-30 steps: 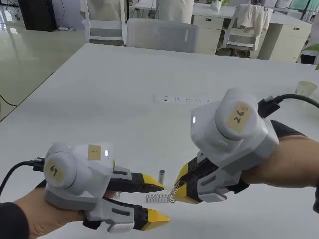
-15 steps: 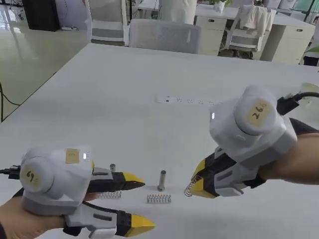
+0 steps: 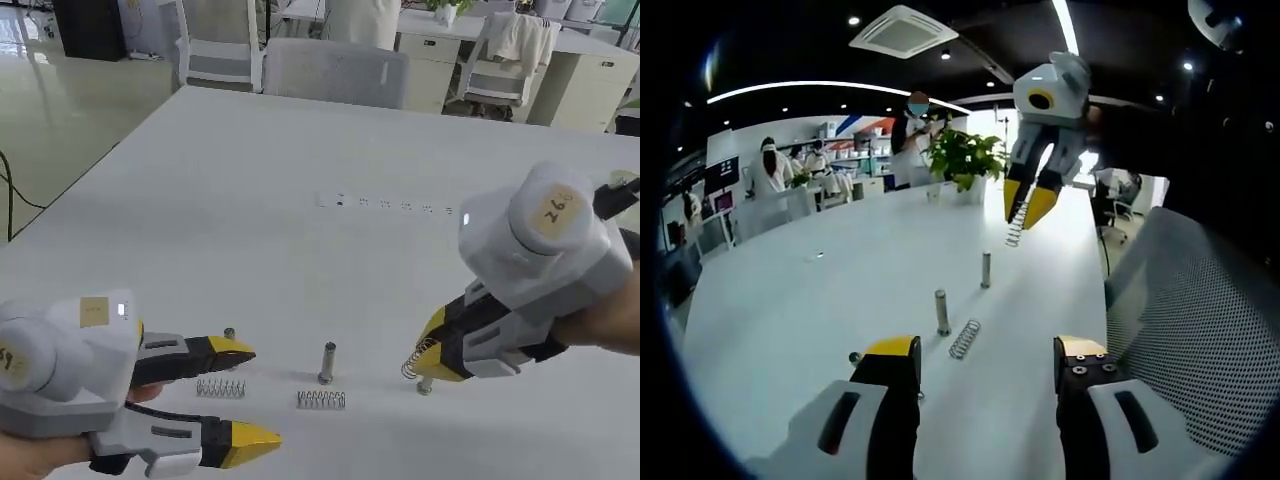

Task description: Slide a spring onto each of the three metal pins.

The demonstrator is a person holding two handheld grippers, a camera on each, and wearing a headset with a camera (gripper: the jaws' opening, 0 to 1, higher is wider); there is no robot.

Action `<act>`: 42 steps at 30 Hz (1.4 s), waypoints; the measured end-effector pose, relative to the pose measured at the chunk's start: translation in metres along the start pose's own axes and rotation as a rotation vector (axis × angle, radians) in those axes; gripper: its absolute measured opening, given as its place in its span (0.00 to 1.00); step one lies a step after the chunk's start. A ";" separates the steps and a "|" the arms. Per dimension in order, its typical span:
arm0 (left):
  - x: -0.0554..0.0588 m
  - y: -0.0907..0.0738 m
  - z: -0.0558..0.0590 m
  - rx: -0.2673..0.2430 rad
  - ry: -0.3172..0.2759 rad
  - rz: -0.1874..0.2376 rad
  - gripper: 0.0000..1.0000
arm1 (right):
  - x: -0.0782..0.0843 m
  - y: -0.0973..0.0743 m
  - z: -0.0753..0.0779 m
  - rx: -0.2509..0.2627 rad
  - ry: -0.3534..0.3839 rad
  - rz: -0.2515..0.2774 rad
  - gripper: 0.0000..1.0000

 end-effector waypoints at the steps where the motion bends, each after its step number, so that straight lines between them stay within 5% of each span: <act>1: 0.000 -0.002 -0.001 -0.009 -0.003 0.004 0.53 | 0.001 -0.001 0.002 0.005 0.001 -0.004 0.13; 21: 0.007 -0.032 -0.017 -0.135 -0.056 0.045 0.61 | 0.031 0.003 0.040 0.055 0.027 -0.102 0.13; 42: 0.012 -0.040 -0.017 -0.165 -0.080 0.058 0.64 | 0.043 0.025 0.046 0.013 0.067 -0.143 0.13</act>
Point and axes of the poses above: the centre of the closed fingertips' face, and the gripper's own axes: y roughly forward along the fingers, z roughly to its right, x roughly out of its underside, the point moved 1 cm from there along -y, roughly backward along the fingers, and after that the axes turned 5 degrees about x, right-handed, at the moved point
